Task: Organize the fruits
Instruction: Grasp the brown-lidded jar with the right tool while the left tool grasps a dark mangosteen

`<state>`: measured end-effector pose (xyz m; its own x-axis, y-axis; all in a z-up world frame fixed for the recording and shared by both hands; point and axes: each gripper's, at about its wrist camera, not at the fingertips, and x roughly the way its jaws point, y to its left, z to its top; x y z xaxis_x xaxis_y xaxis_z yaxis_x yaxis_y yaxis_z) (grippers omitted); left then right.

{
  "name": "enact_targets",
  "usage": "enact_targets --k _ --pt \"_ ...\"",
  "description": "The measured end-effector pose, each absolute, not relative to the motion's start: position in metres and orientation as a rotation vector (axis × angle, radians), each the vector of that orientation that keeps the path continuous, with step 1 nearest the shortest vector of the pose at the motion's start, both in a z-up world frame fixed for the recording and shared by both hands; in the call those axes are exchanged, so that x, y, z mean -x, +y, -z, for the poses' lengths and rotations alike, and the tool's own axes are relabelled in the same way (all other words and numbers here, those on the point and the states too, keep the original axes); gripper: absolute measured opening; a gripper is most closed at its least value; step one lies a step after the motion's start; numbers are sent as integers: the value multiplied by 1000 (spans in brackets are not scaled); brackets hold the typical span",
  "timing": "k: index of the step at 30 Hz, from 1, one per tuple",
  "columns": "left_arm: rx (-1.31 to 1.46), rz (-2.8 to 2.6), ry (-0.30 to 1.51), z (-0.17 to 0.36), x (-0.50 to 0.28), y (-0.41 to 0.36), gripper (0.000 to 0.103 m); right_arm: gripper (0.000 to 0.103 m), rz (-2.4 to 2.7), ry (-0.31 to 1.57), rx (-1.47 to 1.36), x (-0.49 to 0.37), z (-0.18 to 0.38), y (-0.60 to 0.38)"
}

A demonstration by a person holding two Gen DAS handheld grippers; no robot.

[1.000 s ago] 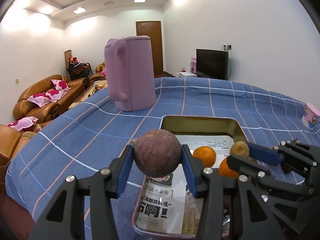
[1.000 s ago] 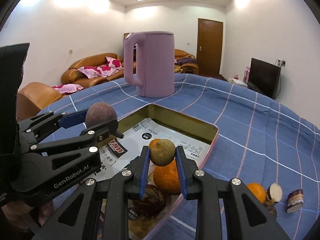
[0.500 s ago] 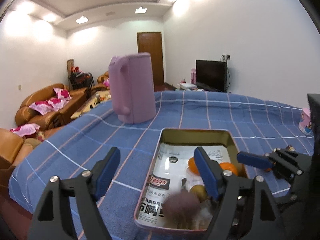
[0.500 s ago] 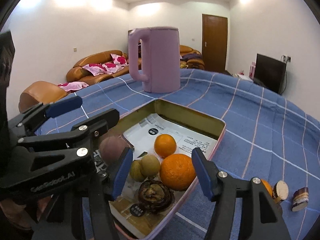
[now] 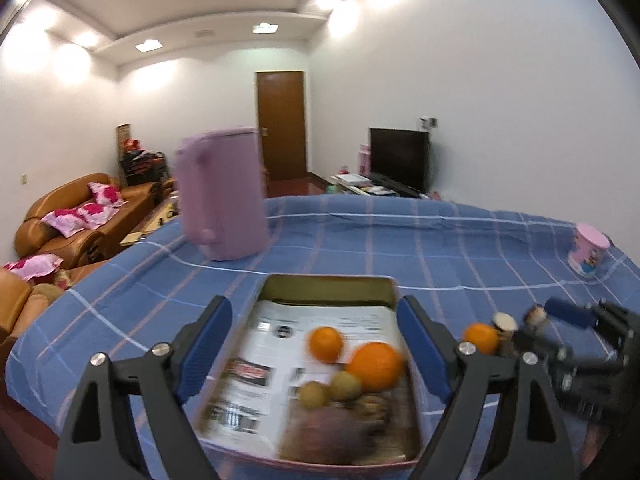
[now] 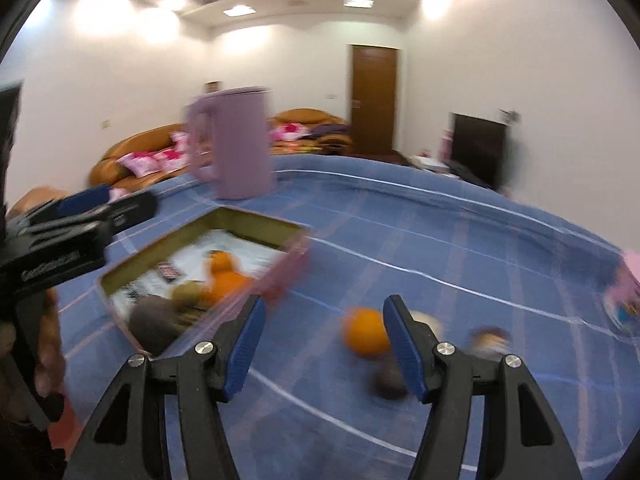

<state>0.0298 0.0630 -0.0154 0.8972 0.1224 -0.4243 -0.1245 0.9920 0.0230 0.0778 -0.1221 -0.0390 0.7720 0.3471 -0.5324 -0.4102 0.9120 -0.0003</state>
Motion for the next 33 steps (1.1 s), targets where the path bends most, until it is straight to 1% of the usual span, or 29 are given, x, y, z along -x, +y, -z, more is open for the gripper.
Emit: enact_targets --k 6,11,16,17,20,21,27,32,33 --pt "-43 -15 480 23 -41 10 87 63 -218 630 36 -107 47 -184" --pt "-73 23 546 39 -57 -19 87 63 -208 714 -6 -125 61 -195" --pt "-90 41 571 46 -65 -34 87 62 -192 770 39 -142 68 -187" --pt "-91 45 575 46 -66 -35 87 59 -189 786 37 -148 71 -186" --pt "-96 55 584 48 -68 -39 87 45 -202 843 19 -160 79 -186" --pt "-96 60 589 48 -69 -40 87 37 -208 856 6 -163 81 -187" --pt "-89 108 606 50 -66 -47 85 36 -214 809 -18 -139 76 -194" --pt "-80 181 666 58 -71 -63 77 36 -180 760 -30 -110 70 -205" --pt "-80 187 680 59 -73 -65 73 36 -172 753 -34 -107 69 -207"
